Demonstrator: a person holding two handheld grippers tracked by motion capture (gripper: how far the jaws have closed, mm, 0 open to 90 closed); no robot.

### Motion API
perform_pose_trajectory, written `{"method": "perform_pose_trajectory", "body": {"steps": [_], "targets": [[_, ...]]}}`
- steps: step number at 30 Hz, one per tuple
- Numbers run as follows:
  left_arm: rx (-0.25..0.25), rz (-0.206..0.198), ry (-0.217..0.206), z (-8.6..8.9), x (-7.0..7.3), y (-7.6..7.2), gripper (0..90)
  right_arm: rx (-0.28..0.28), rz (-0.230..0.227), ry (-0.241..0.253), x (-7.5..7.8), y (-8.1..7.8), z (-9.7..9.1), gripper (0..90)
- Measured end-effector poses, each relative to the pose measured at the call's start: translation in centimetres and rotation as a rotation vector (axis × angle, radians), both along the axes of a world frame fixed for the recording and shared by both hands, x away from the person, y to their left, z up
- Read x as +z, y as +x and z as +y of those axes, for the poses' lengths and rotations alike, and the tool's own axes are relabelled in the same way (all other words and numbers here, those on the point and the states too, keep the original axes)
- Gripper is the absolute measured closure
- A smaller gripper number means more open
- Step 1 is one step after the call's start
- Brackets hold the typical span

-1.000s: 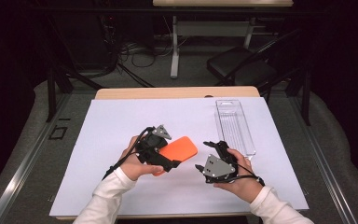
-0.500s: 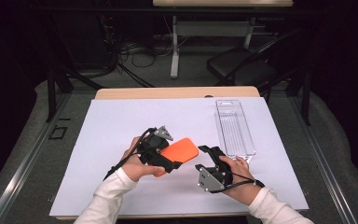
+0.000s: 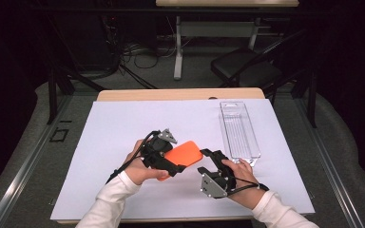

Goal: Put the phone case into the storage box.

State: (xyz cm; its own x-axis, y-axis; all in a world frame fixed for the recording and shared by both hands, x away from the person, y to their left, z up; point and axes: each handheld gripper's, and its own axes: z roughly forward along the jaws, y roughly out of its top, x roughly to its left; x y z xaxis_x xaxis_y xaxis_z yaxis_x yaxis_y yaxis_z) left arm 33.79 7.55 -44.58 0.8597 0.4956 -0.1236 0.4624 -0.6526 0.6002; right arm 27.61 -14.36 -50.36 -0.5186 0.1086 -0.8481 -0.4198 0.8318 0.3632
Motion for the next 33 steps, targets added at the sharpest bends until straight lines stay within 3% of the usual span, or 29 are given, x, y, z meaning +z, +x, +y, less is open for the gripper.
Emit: {"method": "perform_pose_trajectory", "body": {"steps": [6,14,23,27,33], "targets": [[-0.003,0.007,0.006,-0.3,-0.3,0.0,16.4,0.011,-0.021,0.002,-0.1,-0.1,0.0,31.1],[-0.013,0.025,0.019,-1.1,-0.8,-0.2,16.4,0.023,-0.058,-0.037,-0.5,-0.3,0.3,31.2],[-0.047,0.031,0.038,-2.2,-1.4,-0.6,16.4,0.027,-0.090,-0.078,-1.1,-0.2,0.7,39.2],[-0.056,0.034,0.048,-2.7,-1.7,-0.8,16.4,0.028,-0.114,-0.122,-1.3,-0.1,0.9,42.3],[-0.062,0.034,0.053,-3.0,-1.9,-0.8,16.4,0.030,-0.117,-0.128,-1.9,-0.1,0.9,48.0]]}}
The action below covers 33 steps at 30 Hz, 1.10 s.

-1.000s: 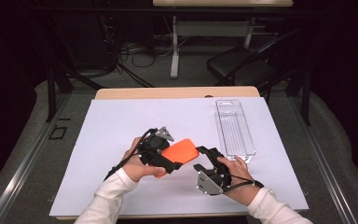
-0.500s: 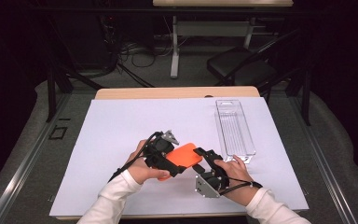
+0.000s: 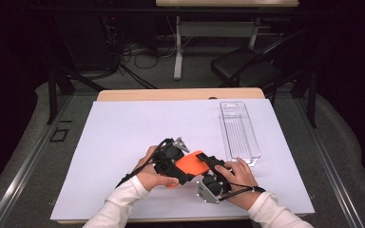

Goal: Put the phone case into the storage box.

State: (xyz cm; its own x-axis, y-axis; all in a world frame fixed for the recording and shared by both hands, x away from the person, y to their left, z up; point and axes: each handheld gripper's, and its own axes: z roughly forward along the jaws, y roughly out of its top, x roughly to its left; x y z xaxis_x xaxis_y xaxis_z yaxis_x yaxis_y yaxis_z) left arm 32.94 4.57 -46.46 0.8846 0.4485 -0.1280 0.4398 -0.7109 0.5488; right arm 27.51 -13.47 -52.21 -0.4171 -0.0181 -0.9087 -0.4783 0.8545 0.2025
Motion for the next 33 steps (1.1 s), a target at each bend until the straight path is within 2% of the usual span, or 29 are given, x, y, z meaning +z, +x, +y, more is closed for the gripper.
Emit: {"method": "perform_pose_trajectory", "body": {"steps": [2,10,12,19,33], "targets": [[0.002,0.001,-0.003,-0.1,0.0,0.0,16.4,0.002,0.003,0.007,-0.1,-0.1,0.0,49.2],[-0.009,-0.001,0.001,-0.3,-0.1,-0.2,16.4,-0.005,-0.026,-0.020,-0.4,-0.3,0.1,52.6],[-0.007,0.001,-0.003,-0.3,-0.1,-0.2,16.4,0.002,-0.040,-0.013,-0.4,-0.3,0.2,56.1],[-0.006,0.001,-0.007,-0.4,0.0,-0.3,16.4,0.004,-0.046,-0.020,-0.6,-0.4,0.4,61.1],[0.000,0.008,-0.018,-0.3,0.0,-0.3,16.4,0.000,-0.115,-0.059,-1.2,-0.3,0.6,66.8]]}}
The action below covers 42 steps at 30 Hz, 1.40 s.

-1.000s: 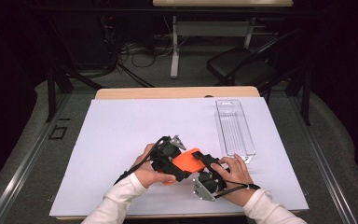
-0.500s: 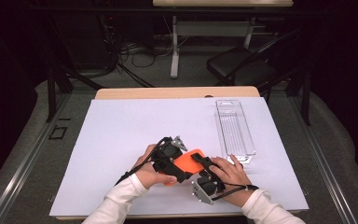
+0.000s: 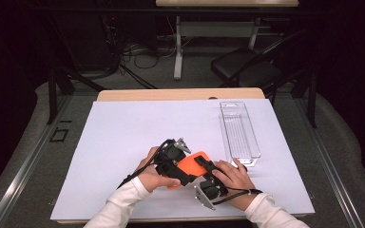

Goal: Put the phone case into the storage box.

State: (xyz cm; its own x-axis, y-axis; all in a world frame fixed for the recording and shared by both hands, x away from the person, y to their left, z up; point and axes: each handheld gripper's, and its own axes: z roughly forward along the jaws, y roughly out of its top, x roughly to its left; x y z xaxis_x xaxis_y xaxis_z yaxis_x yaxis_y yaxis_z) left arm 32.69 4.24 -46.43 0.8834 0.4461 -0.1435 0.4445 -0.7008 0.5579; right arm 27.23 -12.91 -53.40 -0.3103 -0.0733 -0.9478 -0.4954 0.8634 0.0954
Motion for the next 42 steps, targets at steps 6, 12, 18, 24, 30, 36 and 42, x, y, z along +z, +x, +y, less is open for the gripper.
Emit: {"method": "perform_pose_trajectory", "body": {"steps": [6,12,18,24,30,36,42], "targets": [[-0.003,0.001,0.002,-0.06,-0.04,-0.03,16.4,-0.005,-0.014,-0.008,-0.12,0.04,-0.01,68.2],[-0.002,0.003,-0.002,-0.03,-0.04,0.01,16.4,-0.006,-0.027,-0.008,-0.20,0.10,0.04,69.3],[-0.005,0.002,-0.003,0.03,0.04,0.03,16.4,0.007,-0.038,-0.011,-0.23,0.21,0.10,70.8],[0.001,0.007,-0.005,0.07,0.02,0.06,16.4,0.005,-0.050,-0.020,-0.31,0.20,0.15,73.5],[0.007,0.013,-0.017,0.14,-0.04,0.14,16.4,0.010,-0.061,-0.023,-0.34,0.22,0.18,75.3],[0.009,0.016,-0.018,0.25,-0.01,0.22,16.4,0.009,-0.076,-0.027,-0.41,0.22,0.26,76.6],[0.022,0.032,-0.030,0.29,-0.01,0.23,16.3,0.001,-0.086,-0.030,-0.39,0.16,0.30,78.2]]}}
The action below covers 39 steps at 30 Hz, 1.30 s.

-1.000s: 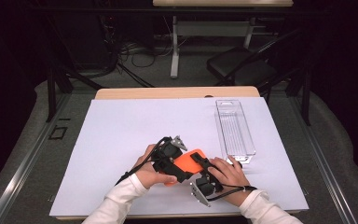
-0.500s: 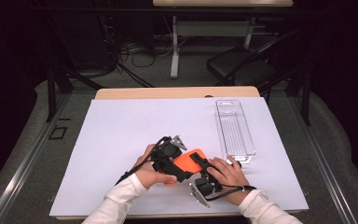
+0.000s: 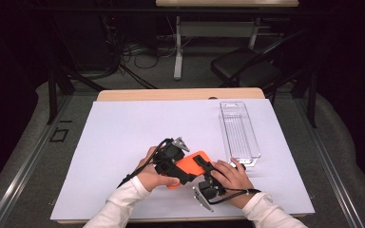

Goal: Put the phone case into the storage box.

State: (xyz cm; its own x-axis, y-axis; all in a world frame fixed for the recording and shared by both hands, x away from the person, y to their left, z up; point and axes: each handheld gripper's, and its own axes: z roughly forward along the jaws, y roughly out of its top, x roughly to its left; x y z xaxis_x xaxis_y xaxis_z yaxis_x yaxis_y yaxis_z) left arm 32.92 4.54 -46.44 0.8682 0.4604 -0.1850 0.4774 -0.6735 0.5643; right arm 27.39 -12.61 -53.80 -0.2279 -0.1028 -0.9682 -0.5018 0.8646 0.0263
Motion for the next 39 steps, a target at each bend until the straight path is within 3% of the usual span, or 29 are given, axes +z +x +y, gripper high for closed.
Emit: {"method": "perform_pose_trajectory", "body": {"steps": [39], "targets": [[0.017,0.064,-0.039,0.40,0.03,0.40,16.1,0.023,-0.081,0.027,-0.27,-0.04,-0.08,87.2]]}}
